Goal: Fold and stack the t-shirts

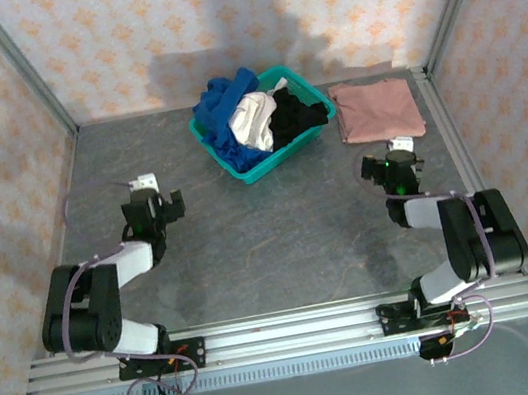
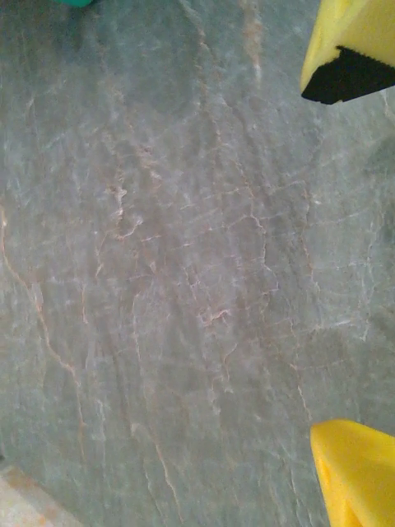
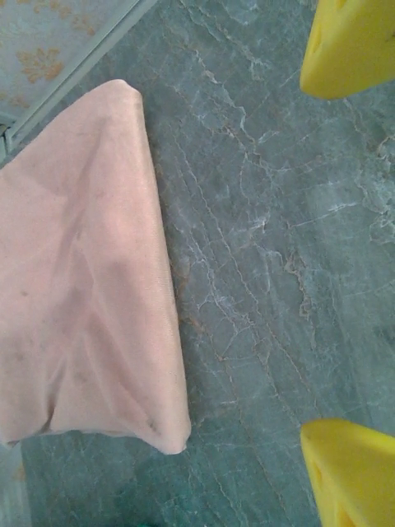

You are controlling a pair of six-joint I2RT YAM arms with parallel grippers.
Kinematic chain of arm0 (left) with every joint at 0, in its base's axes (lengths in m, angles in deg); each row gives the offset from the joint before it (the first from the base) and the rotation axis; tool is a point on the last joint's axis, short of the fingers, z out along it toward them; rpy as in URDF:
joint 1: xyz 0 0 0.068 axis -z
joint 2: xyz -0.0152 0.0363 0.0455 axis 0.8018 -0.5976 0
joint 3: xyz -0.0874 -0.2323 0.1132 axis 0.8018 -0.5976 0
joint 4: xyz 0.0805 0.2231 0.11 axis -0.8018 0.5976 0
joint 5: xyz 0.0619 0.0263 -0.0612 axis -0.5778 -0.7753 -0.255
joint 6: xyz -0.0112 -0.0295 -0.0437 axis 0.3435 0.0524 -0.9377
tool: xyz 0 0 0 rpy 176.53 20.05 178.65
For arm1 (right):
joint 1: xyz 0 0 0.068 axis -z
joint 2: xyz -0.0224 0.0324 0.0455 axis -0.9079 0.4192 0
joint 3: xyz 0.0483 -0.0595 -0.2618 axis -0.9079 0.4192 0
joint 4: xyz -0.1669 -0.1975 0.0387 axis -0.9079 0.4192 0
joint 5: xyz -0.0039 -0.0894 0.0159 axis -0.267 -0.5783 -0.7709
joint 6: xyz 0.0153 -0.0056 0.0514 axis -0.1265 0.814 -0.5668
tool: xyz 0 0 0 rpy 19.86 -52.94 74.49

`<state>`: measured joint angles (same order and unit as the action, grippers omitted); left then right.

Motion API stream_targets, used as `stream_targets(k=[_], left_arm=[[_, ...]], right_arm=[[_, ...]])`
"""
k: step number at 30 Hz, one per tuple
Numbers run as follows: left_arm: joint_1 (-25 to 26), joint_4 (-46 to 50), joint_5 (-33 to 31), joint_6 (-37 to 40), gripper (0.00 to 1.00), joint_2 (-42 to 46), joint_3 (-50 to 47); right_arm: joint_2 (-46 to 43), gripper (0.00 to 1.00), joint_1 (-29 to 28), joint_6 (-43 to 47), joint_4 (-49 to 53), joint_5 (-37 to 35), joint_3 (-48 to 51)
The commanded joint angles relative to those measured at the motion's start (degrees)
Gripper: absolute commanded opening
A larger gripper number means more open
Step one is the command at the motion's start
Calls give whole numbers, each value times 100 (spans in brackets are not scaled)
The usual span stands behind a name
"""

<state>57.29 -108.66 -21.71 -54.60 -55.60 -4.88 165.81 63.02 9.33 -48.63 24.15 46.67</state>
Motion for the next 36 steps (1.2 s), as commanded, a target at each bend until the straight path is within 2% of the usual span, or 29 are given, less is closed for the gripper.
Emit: stream_targets(k=[1, 3, 5, 6, 8, 9, 11, 14, 15, 17, 20, 22, 25, 29, 32, 36], left_arm=[[93, 2577, -702, -1157, 100, 1025, 1284], [93, 3440, -265, -1915, 100, 1428, 1614], [91, 4078, 47, -3012, 100, 1792, 1700], [91, 4242, 262, -3527, 100, 1903, 1644], [139, 3444, 1316, -3826, 100, 2042, 1235], [243, 3093, 1554, -3853, 100, 2023, 1134], [994, 3188, 1362, -3235, 100, 1745, 1534], [2686, 4499, -294, -1551, 100, 857, 2844], [2989, 4783, -471, -1138, 100, 533, 3167], [3332, 5146, -323, -333, 100, -150, 3709], [3666, 5178, -139, 721, 100, -935, 4143], [3741, 5400, -84, 1065, 99, -1453, 4584], [3715, 5647, -229, 1355, 97, -2141, 5274], [3597, 5842, -433, 1651, 89, -2799, 6121], [3526, 6207, -517, 1773, 79, -3515, 6807], [3456, 6440, -502, 1818, 70, -4003, 7276]], right_arm=[[-711, 99, -32, -376, 1640, 309, -892], [-906, 99, -33, -1269, 2198, 434, -1216], [-993, 100, -19, -2937, 3555, -186, -1689], [-973, 100, -18, -3210, 3718, -294, -1778], [-883, 99, -43, -2755, 3220, 962, -1775], [-797, 99, -71, -2758, 3216, 1365, -1866], [-618, 99, -241, -2802, 3592, 1566, -2190], [-666, 99, -369, -2754, 3945, 1310, -2321], [-717, 99, -361, -2778, 4056, 1205, -2317], [-823, 99, -360, -2755, 4380, 971, -2349], [-893, 99, -319, -2835, 4884, 556, -2431], [-913, 99, -244, -2865, 5010, 527, -2414], [-991, 99, -172, -2892, 5121, 369, -2321], [-1025, 99, -158, -2710, 4994, 661, -2215], [-945, 99, -133, -2624, 4921, 794, -2176], [-821, 99, -41, -2584, 4914, 881, -2159]])
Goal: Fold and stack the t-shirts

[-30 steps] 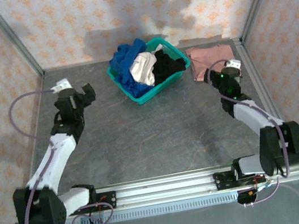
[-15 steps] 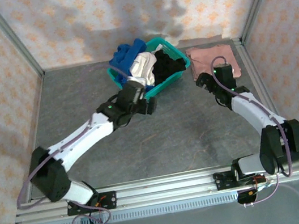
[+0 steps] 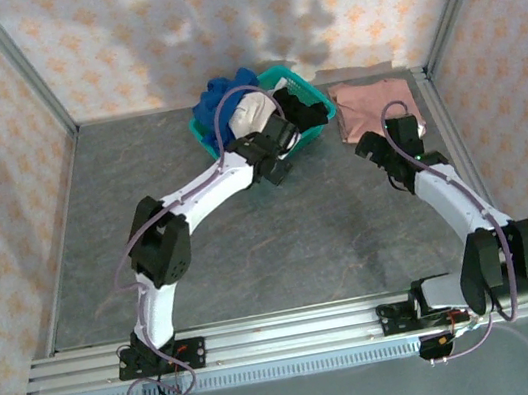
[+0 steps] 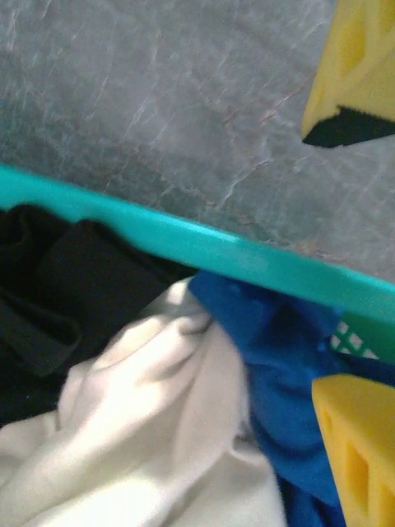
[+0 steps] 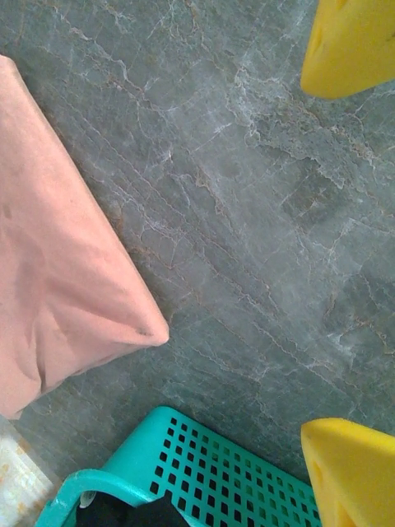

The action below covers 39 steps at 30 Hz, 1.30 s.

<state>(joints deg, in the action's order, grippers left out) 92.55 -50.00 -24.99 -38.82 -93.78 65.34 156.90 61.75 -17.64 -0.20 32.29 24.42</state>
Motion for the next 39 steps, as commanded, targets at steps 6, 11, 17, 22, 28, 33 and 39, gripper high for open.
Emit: stream_targets(k=[6, 11, 17, 22, 28, 33, 39], left_arm=[[-341, 770, -344, 88, 61, -595, 532], [-506, 1002, -525, -269, 19, -430, 403], [-842, 1148, -1023, -1256, 0, 584, -819], [-1534, 727, -1594, -1212, 0, 1208, -1756], [-2654, 500, -1685, -534, 0, 1126, -1606], [-3327, 557, -1495, -448, 0, 1011, -1172], [-3559, 478, -1518, -146, 0, 620, -929]], right_arm=[[130, 99, 214, 131, -95, 363, 144], [168, 99, 232, 175, -123, 484, 132], [148, 99, 241, 140, -87, 473, 119], [204, 99, 258, 105, -103, 478, 93], [274, 99, 280, 87, -121, 449, 105], [310, 99, 302, 65, -124, 480, 76], [394, 99, 302, 35, -104, 488, 32]])
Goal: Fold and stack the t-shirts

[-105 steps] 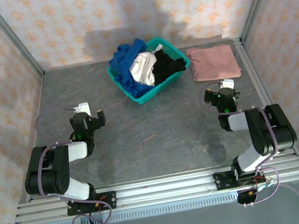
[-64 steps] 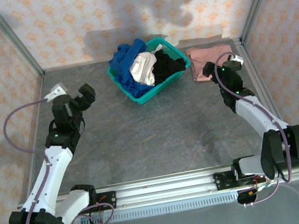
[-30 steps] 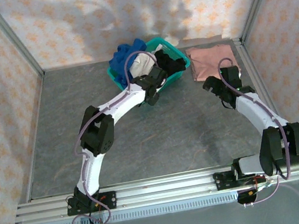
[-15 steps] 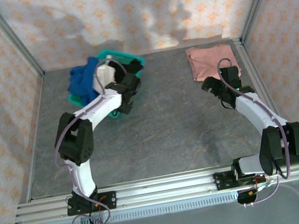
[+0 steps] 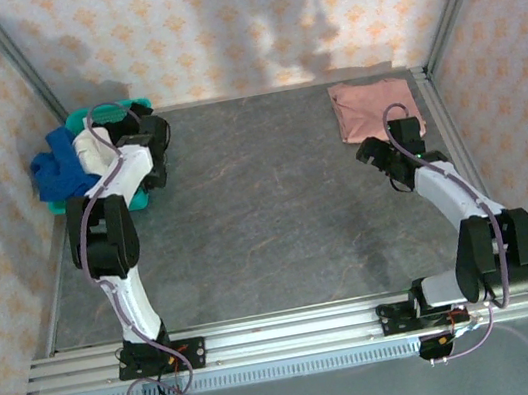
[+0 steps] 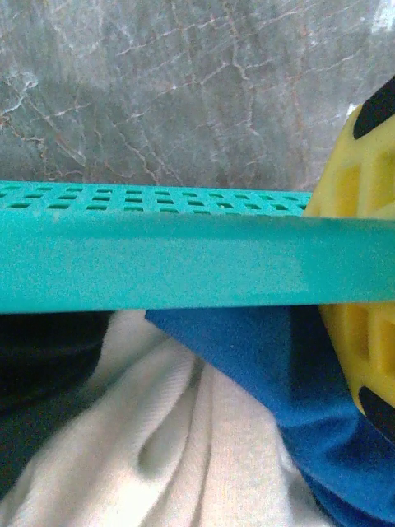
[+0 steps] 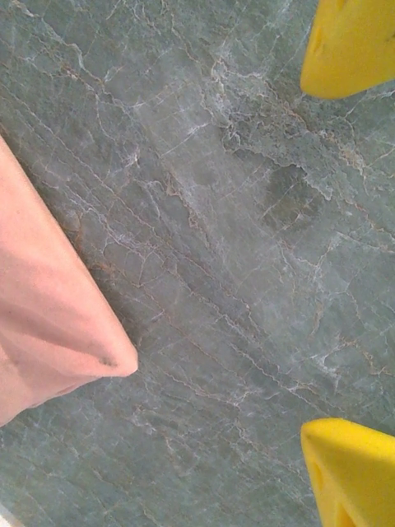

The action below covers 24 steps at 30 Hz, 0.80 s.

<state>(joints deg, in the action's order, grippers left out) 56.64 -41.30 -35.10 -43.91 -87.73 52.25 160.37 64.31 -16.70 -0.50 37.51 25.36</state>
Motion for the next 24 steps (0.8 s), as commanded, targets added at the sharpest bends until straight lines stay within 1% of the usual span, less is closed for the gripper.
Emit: stream_targets(k=[1, 5, 6, 7, 9, 10, 11, 13, 15, 17, 18, 20, 22, 24], left_arm=[[-20, -427, -487, 419, 0, 16, 372], [-140, -390, -504, 530, 0, 14, 398], [-145, -359, -521, 522, 1, 22, 425], [-140, -247, -484, 473, 10, 18, 495], [-141, 65, -242, 328, 44, 50, 701], [-131, 228, -50, 207, 51, 98, 835], [-110, 379, 97, 96, 53, 177, 934], [-62, 463, 166, -147, 57, 333, 1028], [-56, 466, 300, -365, 62, 733, 1028], [-115, 413, 286, -702, 74, 995, 1064], [-181, 395, 311, -846, 77, 1065, 1099], [-457, 391, 328, -1288, 89, 1105, 1256], [-808, 666, 465, -1701, 88, 965, 1610], [-1152, 905, 577, -2038, 82, 749, 1943]], right_arm=[[57, 99, 44, -61, -57, -35, -79], [68, 99, 46, -68, -37, -17, -102], [72, 99, 47, -75, -38, -9, -114], [93, 99, 47, -84, -18, 8, -137], [104, 99, 45, -94, 11, 31, -172], [93, 99, 34, -99, 32, 27, -183], [70, 99, 33, -112, 32, 21, -177], [-22, 99, 16, -114, 18, 21, -144], [-129, 99, -37, -103, -6, -15, -107], [-250, 99, -121, -65, -3, -66, -72], [-295, 99, -165, -59, -2, -114, -63], [-356, 99, -233, -36, -10, -162, -39], [-353, 99, -278, -4, -38, -121, -28], [-355, 99, -304, 38, -51, -55, -23]])
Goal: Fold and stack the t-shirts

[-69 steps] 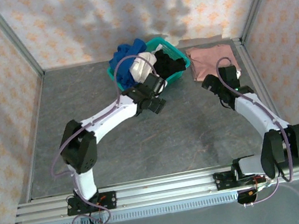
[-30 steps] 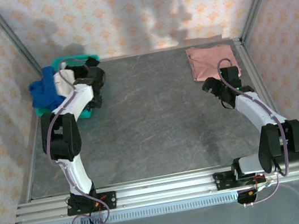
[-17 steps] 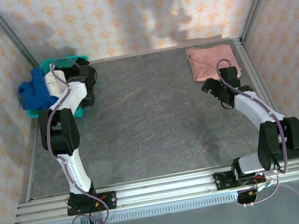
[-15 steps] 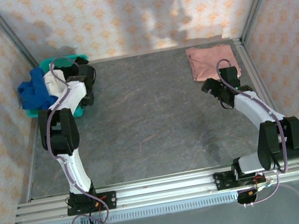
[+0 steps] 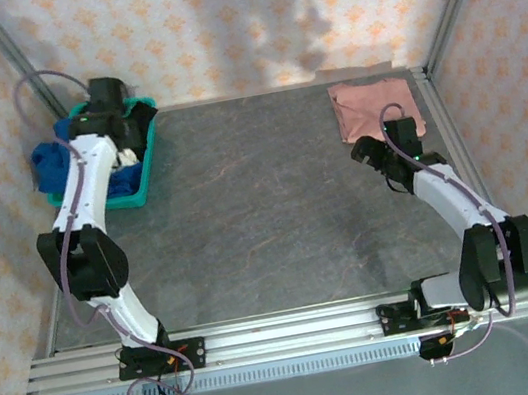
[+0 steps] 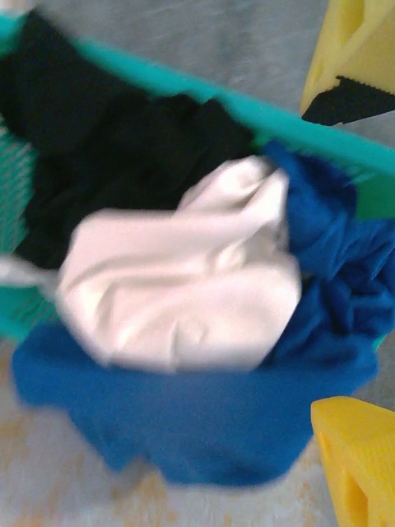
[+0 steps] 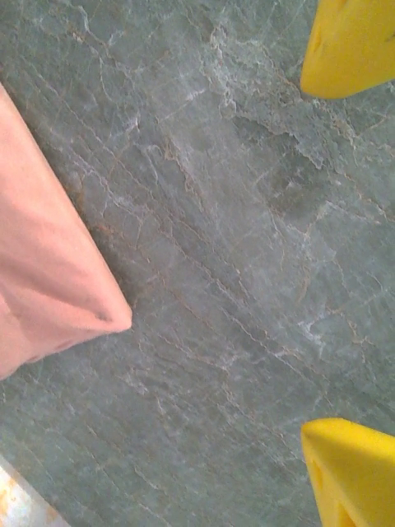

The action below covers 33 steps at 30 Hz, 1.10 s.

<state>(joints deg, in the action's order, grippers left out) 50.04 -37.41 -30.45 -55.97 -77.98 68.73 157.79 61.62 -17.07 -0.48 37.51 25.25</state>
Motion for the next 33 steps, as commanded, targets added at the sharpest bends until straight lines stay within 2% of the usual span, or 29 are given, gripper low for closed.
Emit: stream_targets(k=[1, 6, 9, 11, 15, 16, 19, 28, 33], left_arm=[[-673, 557, 201, -978, 80, -312, 399], [-1341, 490, 1035, -1392, 68, -831, 760], [-1409, 479, 1366, -1368, 60, -1120, 1063], [-1409, 696, 1411, -1389, 52, -1290, 1306], [-1409, 783, 1355, -1413, 25, -1199, 1210], [-1413, 830, 1328, -1429, 14, -1141, 1204], [-1407, 912, 1318, -1437, 0, -863, 1224], [-1326, 859, 1722, -1383, 0, 462, 1553], [-730, 582, 1408, -1168, 0, 1139, 2558]], right_arm=[[-98, 99, -42, 92, -55, -38, -8], [-150, 99, -45, 227, -84, -48, 79], [-152, 99, -44, 241, -141, -18, 121], [-140, 99, -45, 257, -181, 34, 142], [-123, 99, -40, 261, -225, 12, 168], [-119, 99, -45, 260, -231, 0, 166], [-87, 99, -44, 259, -249, 30, 159], [-107, 99, -45, 212, -232, 132, 126], [-106, 99, -45, 120, -318, 594, 87]])
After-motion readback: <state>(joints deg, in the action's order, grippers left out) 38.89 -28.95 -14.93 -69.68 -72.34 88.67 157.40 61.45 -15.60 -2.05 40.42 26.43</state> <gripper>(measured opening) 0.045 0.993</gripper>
